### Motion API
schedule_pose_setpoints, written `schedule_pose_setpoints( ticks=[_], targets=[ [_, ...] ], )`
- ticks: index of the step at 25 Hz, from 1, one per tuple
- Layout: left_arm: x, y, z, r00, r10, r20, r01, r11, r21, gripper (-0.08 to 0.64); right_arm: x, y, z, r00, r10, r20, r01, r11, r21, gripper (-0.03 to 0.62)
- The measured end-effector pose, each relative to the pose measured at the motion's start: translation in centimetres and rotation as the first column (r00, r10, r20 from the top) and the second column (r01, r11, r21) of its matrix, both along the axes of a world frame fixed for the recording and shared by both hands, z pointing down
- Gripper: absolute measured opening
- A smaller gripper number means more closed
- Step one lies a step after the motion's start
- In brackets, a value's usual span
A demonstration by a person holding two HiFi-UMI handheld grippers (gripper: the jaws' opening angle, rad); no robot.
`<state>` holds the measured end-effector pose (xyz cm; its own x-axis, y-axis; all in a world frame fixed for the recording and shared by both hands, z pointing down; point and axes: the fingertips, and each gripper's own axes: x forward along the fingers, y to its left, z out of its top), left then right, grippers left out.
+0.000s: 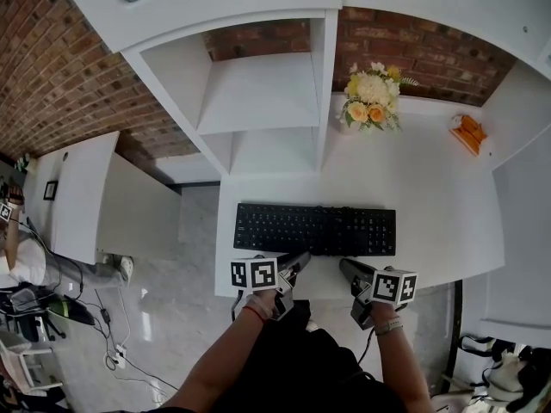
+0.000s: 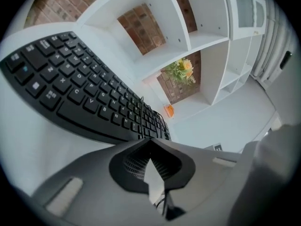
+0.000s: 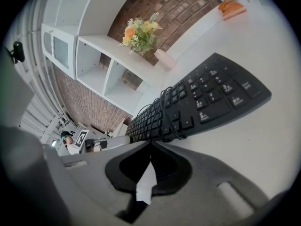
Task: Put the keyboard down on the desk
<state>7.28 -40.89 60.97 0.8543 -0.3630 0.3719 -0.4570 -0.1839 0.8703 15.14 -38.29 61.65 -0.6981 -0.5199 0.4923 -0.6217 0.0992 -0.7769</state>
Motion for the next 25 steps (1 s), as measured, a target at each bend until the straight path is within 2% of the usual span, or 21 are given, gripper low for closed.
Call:
schedule_pose_setpoints(
  ticks=[3, 8, 12, 17, 22, 25],
  targets=[
    [-0.5, -0.3, -0.6, 1.0, -0.008, 0.006, 0.008, 0.999, 0.043, -0.003, 0.3, -0.3, -0.6, 1.0, 0.006, -0.03, -0.005, 0.999, 0.041, -0.003],
    [-2.6, -1.0, -1.1, 0.997, -0.06, 0.057, 0.052, 0.991, 0.123, -0.003, 1.7, -1.2, -2.7, 0.995, 0.051, -0.087, -0.035, 0.982, 0.185, -0.003],
    [-4.5, -1.3, -1.4, 0.99, -0.095, 0.104, 0.074, 0.979, 0.19, -0.003, 3.3, -1.7, -4.3, 0.981, 0.092, -0.17, -0.038, 0.953, 0.302, -0.003],
    [-6.8, -1.5, -2.6, 0.979, -0.158, 0.126, 0.12, 0.956, 0.267, -0.003, 5.3, -1.5, -6.7, 0.956, 0.143, -0.257, -0.019, 0.902, 0.432, -0.003],
    [-9.0, -1.4, -4.4, 0.965, -0.228, 0.131, 0.167, 0.916, 0.366, -0.003, 6.9, -1.1, -9.1, 0.932, 0.198, -0.303, -0.012, 0.853, 0.521, -0.003],
    [-10.1, -1.3, -6.3, 0.952, -0.269, 0.147, 0.173, 0.866, 0.47, -0.003, 7.4, -0.5, -10.6, 0.923, 0.228, -0.309, -0.012, 0.822, 0.569, -0.003]
  ],
)
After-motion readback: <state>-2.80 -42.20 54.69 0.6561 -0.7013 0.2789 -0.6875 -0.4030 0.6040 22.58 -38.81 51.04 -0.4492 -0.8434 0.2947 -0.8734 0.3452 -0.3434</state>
